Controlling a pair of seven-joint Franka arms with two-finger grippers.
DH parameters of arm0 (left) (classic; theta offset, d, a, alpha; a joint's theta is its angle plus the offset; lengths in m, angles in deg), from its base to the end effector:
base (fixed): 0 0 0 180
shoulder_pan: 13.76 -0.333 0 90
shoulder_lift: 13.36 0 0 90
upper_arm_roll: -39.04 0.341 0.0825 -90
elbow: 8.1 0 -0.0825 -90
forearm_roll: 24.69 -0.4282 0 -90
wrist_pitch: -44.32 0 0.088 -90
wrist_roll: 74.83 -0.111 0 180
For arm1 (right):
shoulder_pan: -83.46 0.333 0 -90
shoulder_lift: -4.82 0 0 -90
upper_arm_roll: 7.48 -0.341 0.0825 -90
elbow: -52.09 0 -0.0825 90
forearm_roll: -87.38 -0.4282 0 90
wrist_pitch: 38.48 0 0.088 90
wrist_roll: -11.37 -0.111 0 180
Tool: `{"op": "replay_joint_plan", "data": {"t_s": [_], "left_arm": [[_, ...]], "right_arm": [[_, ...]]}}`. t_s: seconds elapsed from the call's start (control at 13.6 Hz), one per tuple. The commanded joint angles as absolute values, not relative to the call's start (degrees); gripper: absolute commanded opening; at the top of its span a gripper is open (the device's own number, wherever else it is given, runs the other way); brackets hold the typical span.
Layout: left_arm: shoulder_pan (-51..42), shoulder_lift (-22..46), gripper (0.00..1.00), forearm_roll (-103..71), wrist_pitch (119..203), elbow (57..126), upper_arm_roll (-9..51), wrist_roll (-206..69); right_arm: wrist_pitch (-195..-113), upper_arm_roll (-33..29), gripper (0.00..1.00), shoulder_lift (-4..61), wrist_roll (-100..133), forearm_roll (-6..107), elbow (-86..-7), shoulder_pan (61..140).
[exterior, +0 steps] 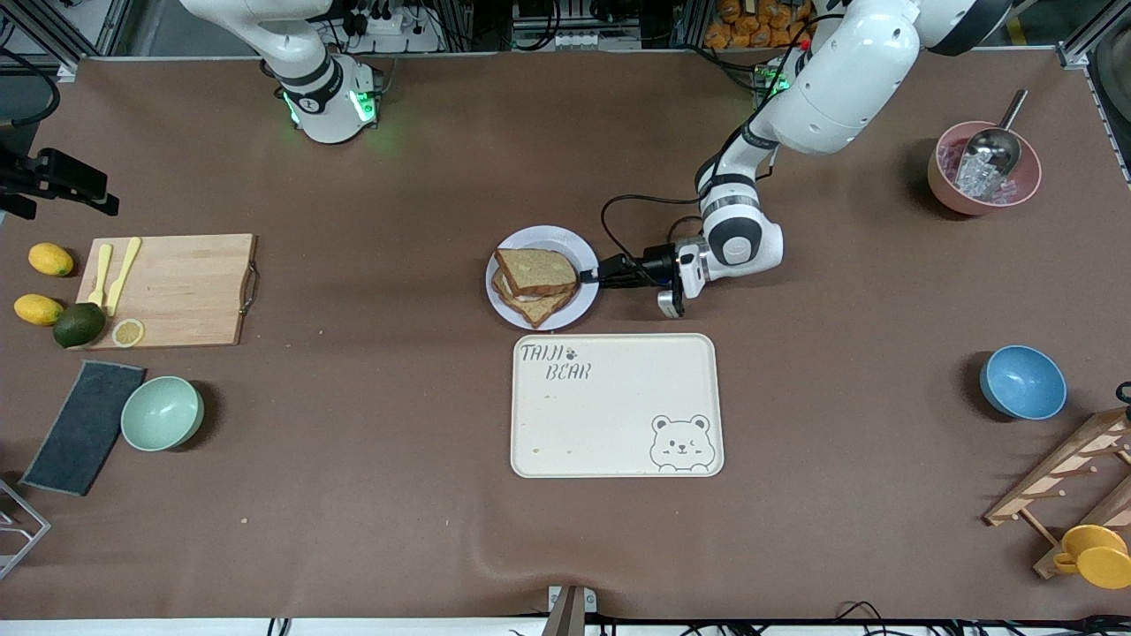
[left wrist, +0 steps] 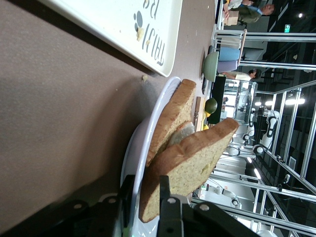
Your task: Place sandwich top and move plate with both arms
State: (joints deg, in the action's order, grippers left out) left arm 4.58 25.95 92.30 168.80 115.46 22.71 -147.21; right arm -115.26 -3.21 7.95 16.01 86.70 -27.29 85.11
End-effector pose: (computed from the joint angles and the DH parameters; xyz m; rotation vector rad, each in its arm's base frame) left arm 0.4245 -0.3584 0.0580 1.8523 0.1388 -0.0401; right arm 0.5907 -0.0240 0.6875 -3.1233 -0.0583 0.1550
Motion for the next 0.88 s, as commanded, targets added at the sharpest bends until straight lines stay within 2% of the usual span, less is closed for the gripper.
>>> {"op": "replay_joint_plan", "data": {"t_s": [0.0, 0.81], "left_arm": [[4.87, 29.18, 0.21, 94.22, 169.47, 113.27, 22.7, -149.53], [4.61, 29.0, 0.06, 94.22, 169.47, 113.19, 22.7, -149.36]], "right_arm": [[-119.77, -2.9, 1.0, 3.42, 16.47, 87.38, -34.55, 85.84], [-122.68, -4.93, 1.0, 4.64, 16.21, 86.68, -34.57, 84.51]]}}
